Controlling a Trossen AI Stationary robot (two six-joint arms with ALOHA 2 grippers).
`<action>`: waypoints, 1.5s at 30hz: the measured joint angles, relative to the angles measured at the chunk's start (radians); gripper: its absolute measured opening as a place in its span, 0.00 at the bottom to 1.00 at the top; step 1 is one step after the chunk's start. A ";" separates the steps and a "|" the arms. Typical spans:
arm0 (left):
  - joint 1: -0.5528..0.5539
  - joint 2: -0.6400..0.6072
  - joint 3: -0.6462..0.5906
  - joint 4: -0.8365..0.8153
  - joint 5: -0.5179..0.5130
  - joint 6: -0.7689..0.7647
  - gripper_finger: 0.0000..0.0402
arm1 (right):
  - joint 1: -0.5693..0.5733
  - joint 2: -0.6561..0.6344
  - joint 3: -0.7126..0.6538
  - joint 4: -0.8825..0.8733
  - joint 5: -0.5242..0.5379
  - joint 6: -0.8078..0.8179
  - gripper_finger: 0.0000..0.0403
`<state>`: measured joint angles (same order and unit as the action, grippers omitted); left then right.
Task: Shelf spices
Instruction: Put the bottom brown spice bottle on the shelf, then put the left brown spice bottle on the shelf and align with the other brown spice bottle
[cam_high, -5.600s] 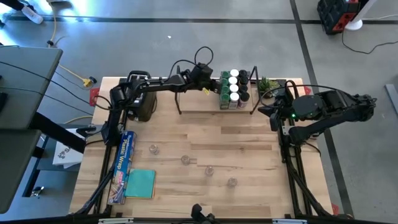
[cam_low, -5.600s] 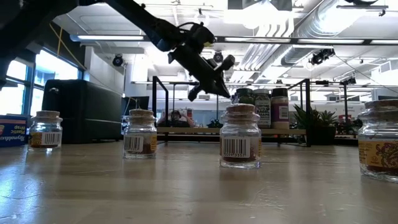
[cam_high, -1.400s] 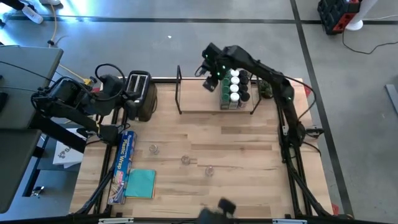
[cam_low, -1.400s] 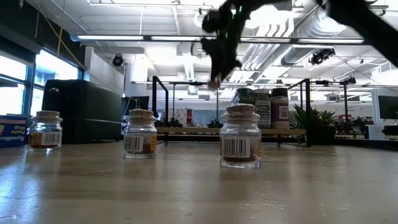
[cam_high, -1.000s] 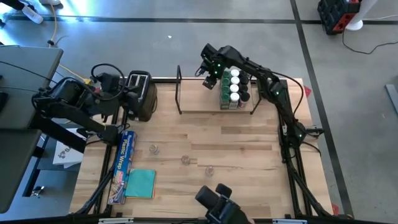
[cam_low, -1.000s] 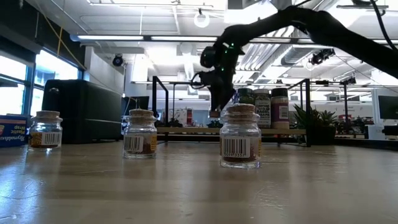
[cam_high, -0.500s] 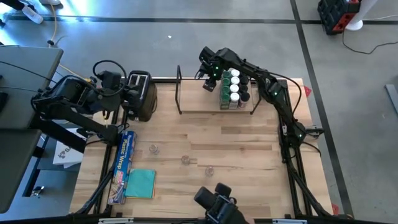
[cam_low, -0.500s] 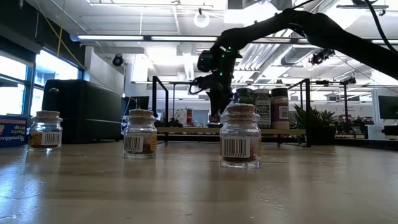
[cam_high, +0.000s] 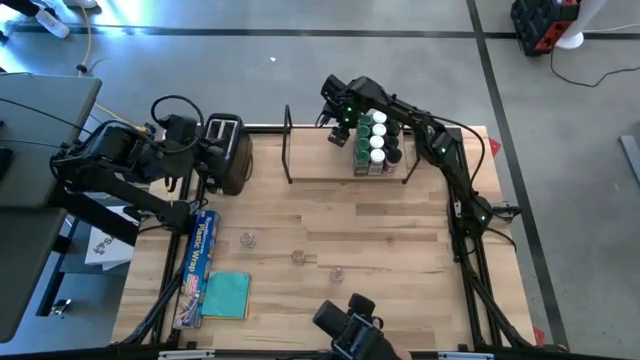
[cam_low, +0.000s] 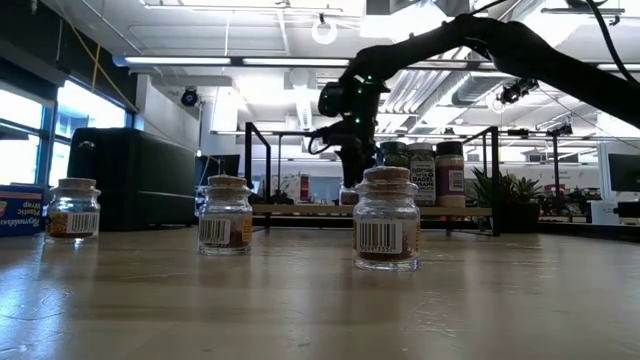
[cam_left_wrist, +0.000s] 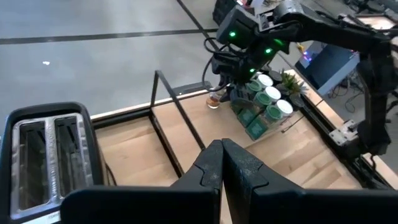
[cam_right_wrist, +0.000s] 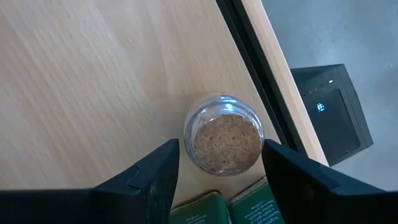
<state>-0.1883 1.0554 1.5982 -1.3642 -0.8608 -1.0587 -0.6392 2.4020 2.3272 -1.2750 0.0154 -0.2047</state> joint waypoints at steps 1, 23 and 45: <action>0.000 0.000 0.000 0.011 0.003 0.013 0.00 | 0.000 0.000 0.000 0.000 0.000 0.004 0.55; -0.002 0.073 -0.121 0.027 0.286 -0.064 0.13 | 0.026 -0.330 0.027 0.264 -0.060 0.018 0.56; -0.146 0.164 -0.798 0.438 0.642 0.533 0.74 | 0.233 -0.597 0.027 0.113 0.085 0.212 0.56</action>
<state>-0.3346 1.2196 0.8003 -0.9261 -0.2189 -0.5253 -0.4057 1.8049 2.3539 -1.1616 0.1004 0.0070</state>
